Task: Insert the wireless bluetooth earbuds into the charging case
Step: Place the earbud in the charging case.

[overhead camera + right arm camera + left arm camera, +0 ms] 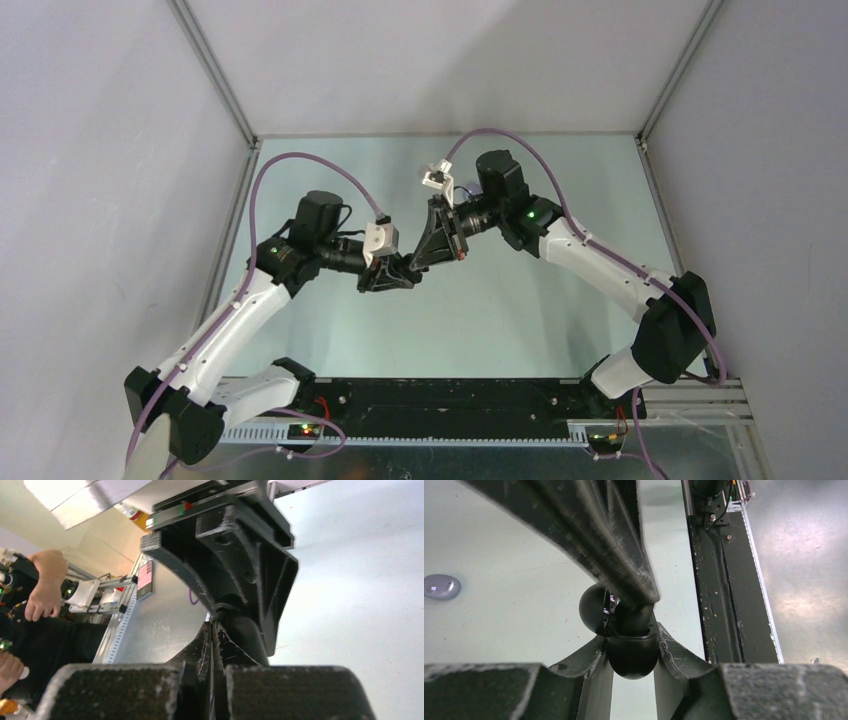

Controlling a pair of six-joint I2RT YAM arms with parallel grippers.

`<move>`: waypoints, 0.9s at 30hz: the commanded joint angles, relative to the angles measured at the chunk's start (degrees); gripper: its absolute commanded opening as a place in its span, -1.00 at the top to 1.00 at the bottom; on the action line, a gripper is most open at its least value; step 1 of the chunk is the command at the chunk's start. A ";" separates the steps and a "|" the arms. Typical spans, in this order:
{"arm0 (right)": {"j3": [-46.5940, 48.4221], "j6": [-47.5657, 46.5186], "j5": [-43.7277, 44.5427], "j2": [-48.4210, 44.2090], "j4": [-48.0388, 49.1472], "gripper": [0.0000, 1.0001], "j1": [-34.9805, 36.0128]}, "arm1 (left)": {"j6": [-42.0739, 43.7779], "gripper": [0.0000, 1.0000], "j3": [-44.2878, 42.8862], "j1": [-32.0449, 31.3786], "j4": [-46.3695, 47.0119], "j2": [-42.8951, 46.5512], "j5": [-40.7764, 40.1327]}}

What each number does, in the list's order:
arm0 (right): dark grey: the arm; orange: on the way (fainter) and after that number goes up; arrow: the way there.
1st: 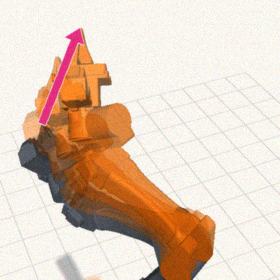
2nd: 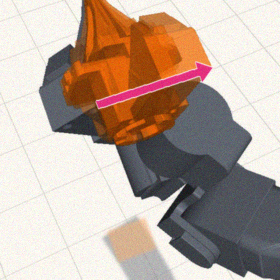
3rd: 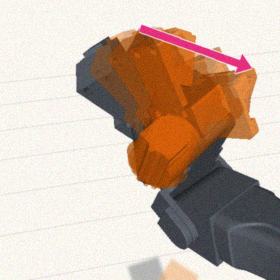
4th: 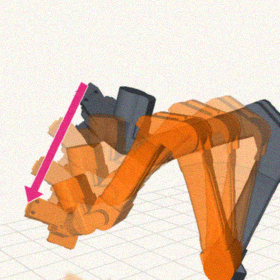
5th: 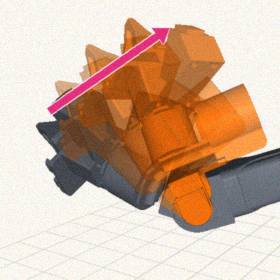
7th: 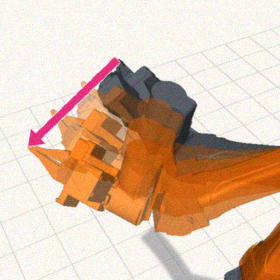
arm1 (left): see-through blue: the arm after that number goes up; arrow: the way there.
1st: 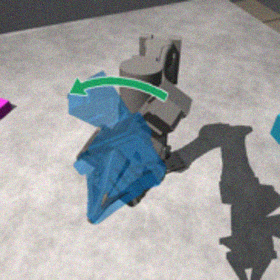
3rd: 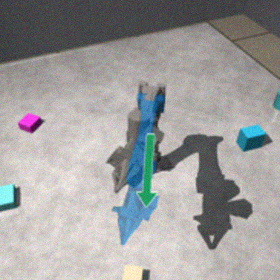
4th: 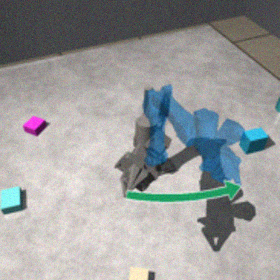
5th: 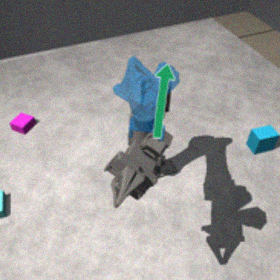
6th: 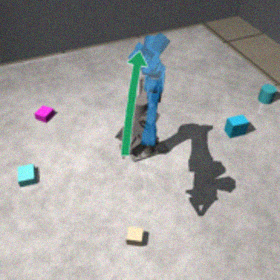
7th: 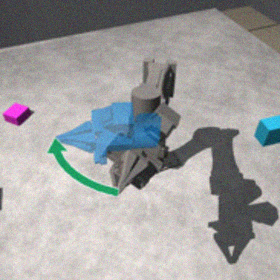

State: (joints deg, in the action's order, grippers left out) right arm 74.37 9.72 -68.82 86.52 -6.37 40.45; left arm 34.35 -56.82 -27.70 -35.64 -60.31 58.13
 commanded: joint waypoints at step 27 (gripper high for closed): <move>4.96 -7.51 7.84 -0.69 -6.75 0.56 1.39 | -0.45 0.87 -1.85 -0.60 2.57 1.43 3.50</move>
State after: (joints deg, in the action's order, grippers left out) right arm 75.90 5.85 -64.53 86.26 -10.20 41.43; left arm 34.35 -56.82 -27.68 -35.07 -60.34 57.28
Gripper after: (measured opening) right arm 0.207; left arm 0.336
